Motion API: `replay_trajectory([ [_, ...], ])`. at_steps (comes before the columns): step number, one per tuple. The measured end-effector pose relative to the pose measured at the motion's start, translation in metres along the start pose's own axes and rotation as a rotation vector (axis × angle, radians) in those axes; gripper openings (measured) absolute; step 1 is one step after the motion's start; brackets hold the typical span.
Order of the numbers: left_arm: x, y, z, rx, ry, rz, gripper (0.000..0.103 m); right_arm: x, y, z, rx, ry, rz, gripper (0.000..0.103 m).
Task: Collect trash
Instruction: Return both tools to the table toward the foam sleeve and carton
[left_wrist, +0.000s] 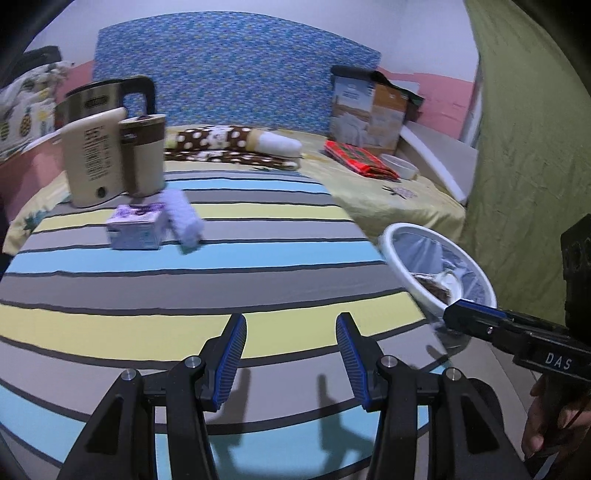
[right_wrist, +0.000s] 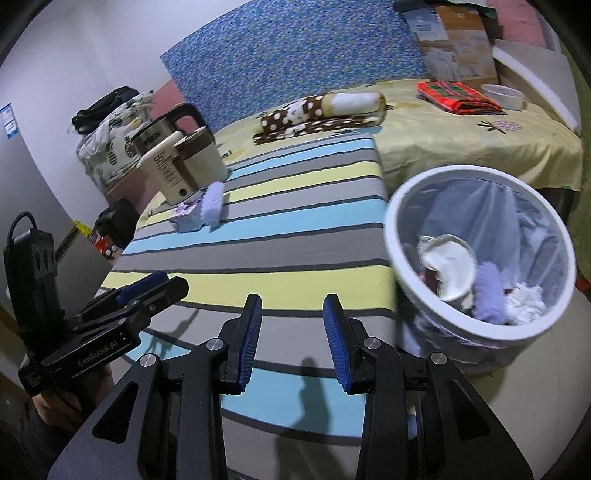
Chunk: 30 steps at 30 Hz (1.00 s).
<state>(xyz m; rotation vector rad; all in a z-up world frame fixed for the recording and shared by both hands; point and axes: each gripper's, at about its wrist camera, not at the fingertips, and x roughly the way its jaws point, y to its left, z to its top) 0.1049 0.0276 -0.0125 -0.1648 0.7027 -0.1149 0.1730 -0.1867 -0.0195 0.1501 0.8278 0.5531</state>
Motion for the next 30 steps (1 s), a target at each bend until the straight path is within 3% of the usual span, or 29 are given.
replay_trajectory([
  [16, -0.007, 0.087, 0.016, -0.091, -0.023, 0.138, 0.050, 0.048, 0.060, 0.029, -0.136, 0.053, 0.062, 0.037],
  [30, 0.024, 0.148, 0.044, -0.145, 0.004, 0.183, 0.050, 0.122, 0.089, 0.058, -0.216, 0.128, 0.068, 0.037],
])
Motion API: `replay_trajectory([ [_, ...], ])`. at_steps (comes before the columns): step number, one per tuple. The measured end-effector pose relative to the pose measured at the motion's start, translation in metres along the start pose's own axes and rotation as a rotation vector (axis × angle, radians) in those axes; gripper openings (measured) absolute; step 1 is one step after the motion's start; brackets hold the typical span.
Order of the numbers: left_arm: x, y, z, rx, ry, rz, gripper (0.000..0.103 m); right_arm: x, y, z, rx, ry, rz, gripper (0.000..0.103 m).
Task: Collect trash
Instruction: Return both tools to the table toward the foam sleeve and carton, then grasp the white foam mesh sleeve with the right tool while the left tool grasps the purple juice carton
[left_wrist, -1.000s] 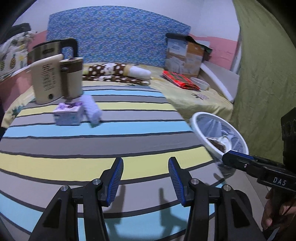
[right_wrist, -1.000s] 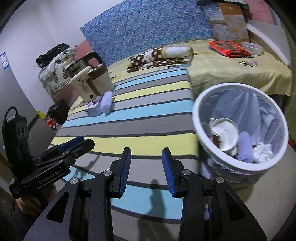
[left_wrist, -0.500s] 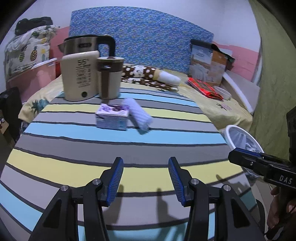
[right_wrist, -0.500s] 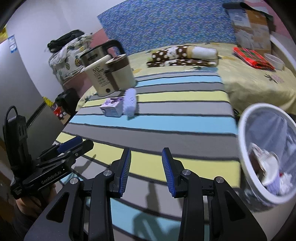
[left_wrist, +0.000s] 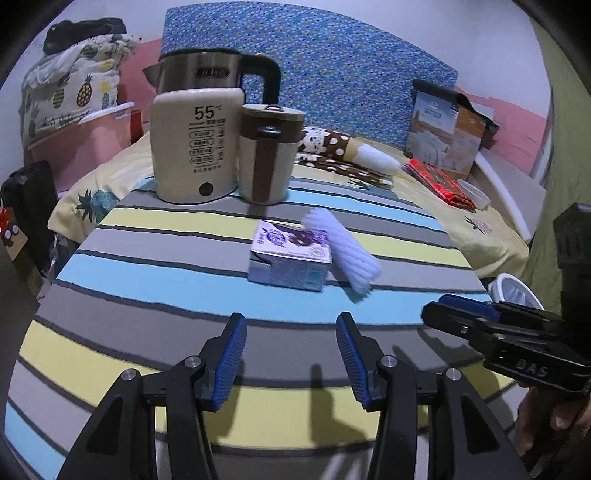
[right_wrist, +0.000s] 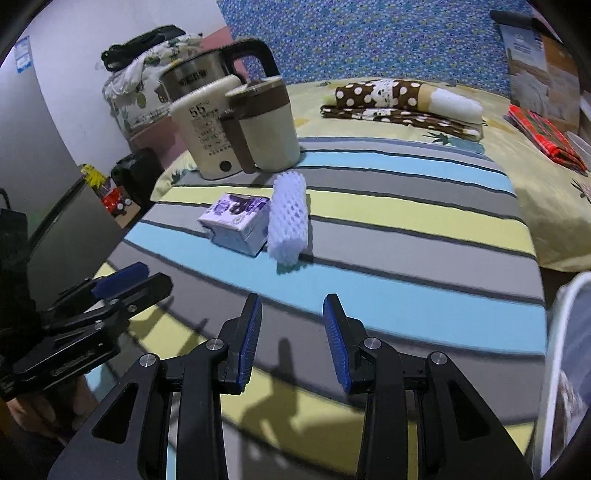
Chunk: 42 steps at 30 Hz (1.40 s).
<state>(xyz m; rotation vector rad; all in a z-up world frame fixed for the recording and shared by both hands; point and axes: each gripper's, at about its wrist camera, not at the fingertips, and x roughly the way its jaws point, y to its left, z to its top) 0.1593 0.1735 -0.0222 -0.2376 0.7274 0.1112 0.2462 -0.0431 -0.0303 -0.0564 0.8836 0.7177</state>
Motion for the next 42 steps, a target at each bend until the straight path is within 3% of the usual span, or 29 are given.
replay_trajectory([
  [16, 0.042, 0.023, 0.050, 0.019, 0.007, -0.011, 0.050, 0.046, 0.003, 0.030, -0.039, 0.048, -0.005, 0.037],
  [19, 0.049, 0.026, 0.055, 0.011, 0.007, -0.023, 0.050, 0.047, 0.004, 0.033, -0.056, 0.046, -0.016, 0.045],
  [22, 0.059, 0.027, 0.058, -0.002, 0.021, -0.036, 0.050, 0.052, -0.001, 0.038, -0.044, 0.052, -0.009, 0.045],
  [23, 0.063, 0.026, 0.058, -0.006, 0.031, -0.043, 0.050, 0.052, -0.003, 0.037, -0.034, 0.056, 0.008, 0.041],
  [24, 0.067, 0.025, 0.059, -0.011, 0.039, -0.046, 0.050, 0.051, -0.003, 0.037, -0.031, 0.053, 0.010, 0.025],
  [28, 0.079, 0.024, 0.059, -0.028, 0.063, -0.081, 0.050, 0.044, -0.007, 0.033, -0.016, 0.044, 0.012, 0.023],
  [35, 0.077, 0.001, 0.048, -0.011, 0.097, -0.168, 0.050, 0.015, -0.024, 0.016, 0.033, 0.015, 0.005, 0.023],
  [42, 0.060, -0.052, 0.025, 0.073, 0.112, -0.270, 0.050, -0.012, -0.051, -0.006, 0.114, -0.009, -0.020, 0.023],
])
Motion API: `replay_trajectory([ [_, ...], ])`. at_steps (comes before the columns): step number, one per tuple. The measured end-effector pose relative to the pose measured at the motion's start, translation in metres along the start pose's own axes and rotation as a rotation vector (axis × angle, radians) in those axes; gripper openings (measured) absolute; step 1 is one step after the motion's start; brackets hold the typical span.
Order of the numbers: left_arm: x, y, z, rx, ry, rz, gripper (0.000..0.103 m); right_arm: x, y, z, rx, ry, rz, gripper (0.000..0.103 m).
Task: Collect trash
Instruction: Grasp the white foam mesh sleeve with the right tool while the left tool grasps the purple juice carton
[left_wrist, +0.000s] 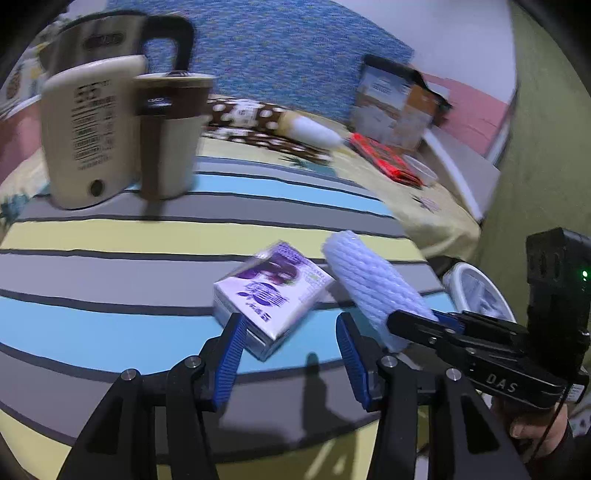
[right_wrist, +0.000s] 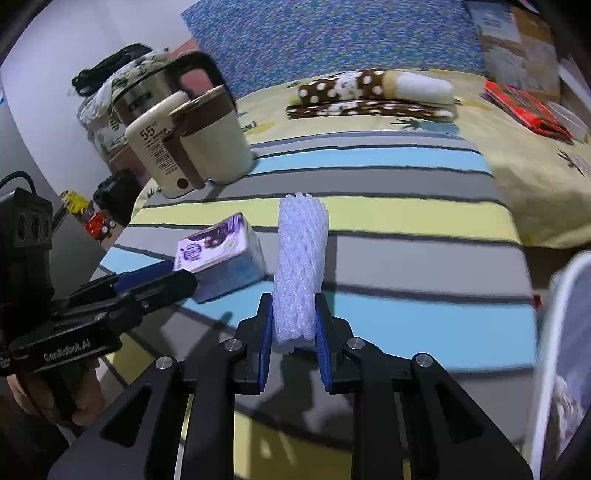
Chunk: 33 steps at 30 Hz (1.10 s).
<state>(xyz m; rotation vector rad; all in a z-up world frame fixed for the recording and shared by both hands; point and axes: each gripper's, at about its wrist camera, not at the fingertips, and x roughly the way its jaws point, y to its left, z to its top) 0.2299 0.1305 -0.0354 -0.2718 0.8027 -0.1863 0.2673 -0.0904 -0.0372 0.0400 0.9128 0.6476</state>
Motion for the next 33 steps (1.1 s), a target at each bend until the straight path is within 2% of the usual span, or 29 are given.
replay_trajectory([
  [5, 0.002, -0.030, -0.002, 0.053, -0.004, -0.030, 0.050, -0.015, -0.012, -0.010, 0.036, -0.014, -0.009, 0.023],
  [6, -0.001, -0.032, -0.001, 0.057, -0.025, -0.009, 0.050, -0.018, -0.014, -0.011, 0.041, -0.017, -0.010, 0.023],
  [7, -0.009, -0.033, 0.001, 0.064, -0.079, 0.044, 0.050, -0.020, -0.016, -0.013, 0.046, -0.021, -0.011, 0.023],
  [9, -0.017, -0.030, 0.006, 0.074, -0.124, 0.074, 0.051, -0.024, -0.020, -0.015, 0.055, -0.029, -0.015, 0.023],
  [10, -0.016, -0.025, 0.012, 0.067, -0.118, 0.073, 0.055, -0.026, -0.020, -0.016, 0.058, -0.031, -0.015, 0.023],
  [14, 0.001, -0.010, 0.025, 0.078, -0.091, 0.123, 0.056, -0.026, -0.025, -0.018, 0.072, -0.038, -0.010, 0.023],
  [19, 0.023, -0.003, 0.025, 0.096, -0.015, 0.069, 0.056, -0.027, -0.030, -0.020, 0.086, -0.040, -0.010, 0.023],
  [24, 0.025, -0.022, 0.013, 0.157, 0.000, 0.041, 0.060, -0.027, -0.034, -0.022, 0.093, -0.044, -0.010, 0.023],
  [28, 0.032, -0.038, 0.008, 0.197, 0.008, 0.109, 0.060, -0.029, -0.036, -0.024, 0.096, -0.048, -0.006, 0.023],
  [33, 0.040, -0.048, 0.007, 0.186, 0.005, 0.193, 0.061, -0.034, -0.037, -0.027, 0.097, -0.057, -0.006, 0.023],
])
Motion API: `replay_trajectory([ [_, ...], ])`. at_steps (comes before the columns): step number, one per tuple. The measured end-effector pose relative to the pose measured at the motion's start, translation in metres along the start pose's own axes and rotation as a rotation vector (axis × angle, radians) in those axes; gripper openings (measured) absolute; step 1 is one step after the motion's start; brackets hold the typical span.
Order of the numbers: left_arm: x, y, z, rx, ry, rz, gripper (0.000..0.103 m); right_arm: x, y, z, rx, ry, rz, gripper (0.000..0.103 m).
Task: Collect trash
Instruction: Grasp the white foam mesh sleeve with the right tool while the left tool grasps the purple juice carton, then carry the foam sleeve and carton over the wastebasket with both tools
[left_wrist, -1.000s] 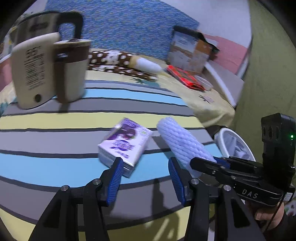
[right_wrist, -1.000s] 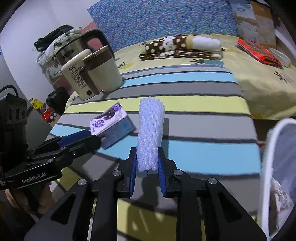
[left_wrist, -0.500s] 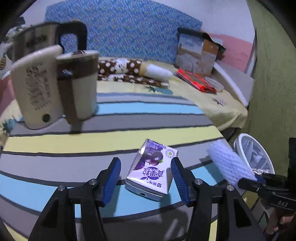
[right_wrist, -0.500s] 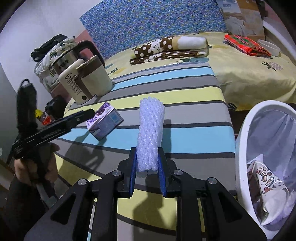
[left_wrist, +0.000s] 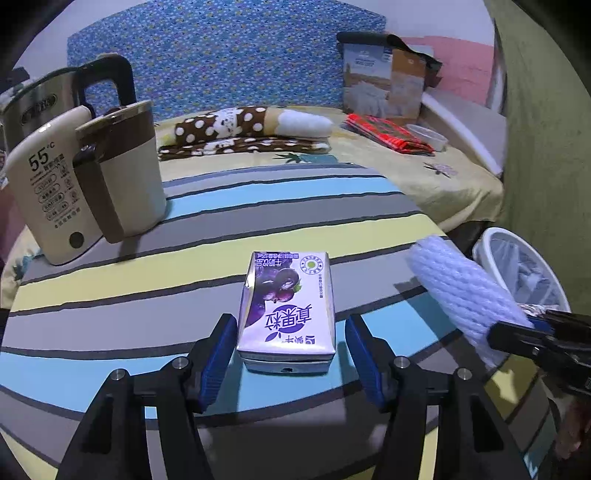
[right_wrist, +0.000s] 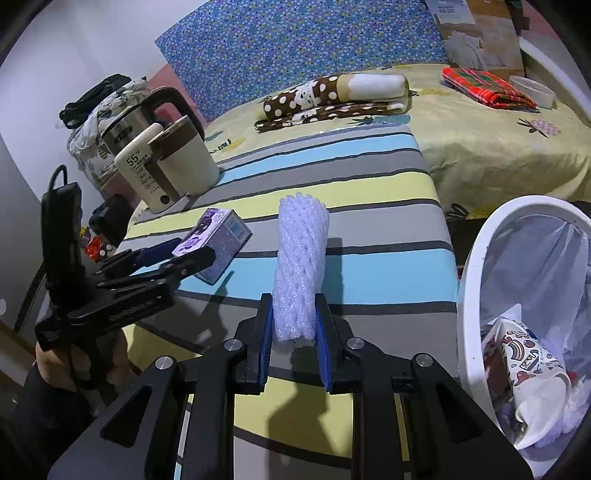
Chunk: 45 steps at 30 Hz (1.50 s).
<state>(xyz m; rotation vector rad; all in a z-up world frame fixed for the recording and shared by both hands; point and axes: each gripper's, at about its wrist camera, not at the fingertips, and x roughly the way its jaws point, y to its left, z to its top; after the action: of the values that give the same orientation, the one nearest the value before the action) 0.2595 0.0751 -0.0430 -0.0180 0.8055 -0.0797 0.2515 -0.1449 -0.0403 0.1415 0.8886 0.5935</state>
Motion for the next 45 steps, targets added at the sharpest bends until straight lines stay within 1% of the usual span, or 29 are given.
replay_trajectory([
  [4, 0.004, -0.004, 0.000, -0.003, 0.000, 0.046, 0.061, -0.004, 0.000, -0.001, 0.000, -0.006, 0.001, 0.023],
  [5, 0.004, -0.005, 0.000, -0.006, -0.003, 0.057, 0.059, -0.005, 0.000, -0.002, 0.000, -0.008, 0.001, 0.023],
  [6, 0.004, -0.006, 0.000, -0.006, -0.007, 0.060, 0.054, -0.007, 0.000, -0.002, -0.001, -0.010, 0.000, 0.023],
  [7, 0.002, -0.007, -0.001, -0.003, -0.013, 0.062, 0.054, -0.009, 0.000, -0.002, -0.001, -0.014, 0.001, 0.023],
  [11, -0.004, -0.010, -0.005, -0.008, -0.022, 0.053, 0.053, -0.016, 0.000, -0.005, -0.003, -0.024, -0.001, 0.023],
  [19, -0.045, -0.022, -0.020, -0.039, -0.085, 0.042, 0.052, -0.034, -0.001, -0.009, -0.007, -0.047, -0.015, 0.023],
  [24, -0.066, -0.035, -0.031, -0.052, -0.093, 0.021, 0.053, -0.044, 0.000, -0.014, -0.007, -0.059, -0.021, 0.023],
  [26, -0.074, -0.041, -0.036, -0.066, -0.092, -0.006, 0.053, -0.049, 0.000, -0.016, -0.007, -0.063, -0.025, 0.023],
  [34, -0.096, -0.068, -0.048, -0.075, -0.109, -0.065, 0.053, -0.068, -0.008, -0.026, 0.009, -0.084, -0.052, 0.023],
  [40, -0.101, -0.093, -0.050, -0.051, -0.108, -0.111, 0.053, -0.083, -0.019, -0.031, 0.028, -0.107, -0.083, 0.023],
  [45, -0.100, -0.119, -0.047, -0.013, -0.102, -0.153, 0.053, -0.095, -0.037, -0.036, 0.065, -0.126, -0.125, 0.023],
])
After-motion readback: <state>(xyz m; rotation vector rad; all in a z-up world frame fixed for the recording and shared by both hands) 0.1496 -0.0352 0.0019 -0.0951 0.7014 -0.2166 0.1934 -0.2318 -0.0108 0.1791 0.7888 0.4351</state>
